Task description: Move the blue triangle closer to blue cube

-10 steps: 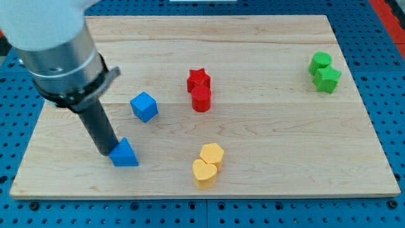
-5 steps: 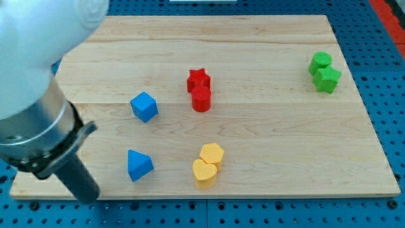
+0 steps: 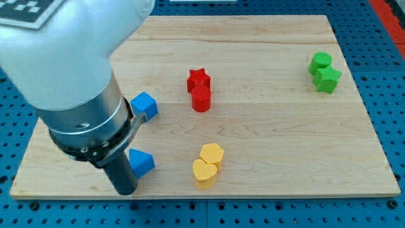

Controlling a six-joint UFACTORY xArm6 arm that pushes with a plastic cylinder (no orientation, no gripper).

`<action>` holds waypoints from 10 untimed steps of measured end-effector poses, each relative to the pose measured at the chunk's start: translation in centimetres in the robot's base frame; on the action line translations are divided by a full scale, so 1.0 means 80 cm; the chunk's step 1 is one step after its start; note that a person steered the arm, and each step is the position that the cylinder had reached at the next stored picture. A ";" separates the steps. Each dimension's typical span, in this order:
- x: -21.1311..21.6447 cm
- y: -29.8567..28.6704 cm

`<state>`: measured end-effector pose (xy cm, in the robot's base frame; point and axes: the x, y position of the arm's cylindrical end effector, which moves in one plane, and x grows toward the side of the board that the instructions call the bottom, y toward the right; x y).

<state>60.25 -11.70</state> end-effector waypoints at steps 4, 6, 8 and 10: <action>-0.058 -0.060; -0.041 -0.018; -0.011 0.020; -0.005 0.031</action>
<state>59.88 -9.25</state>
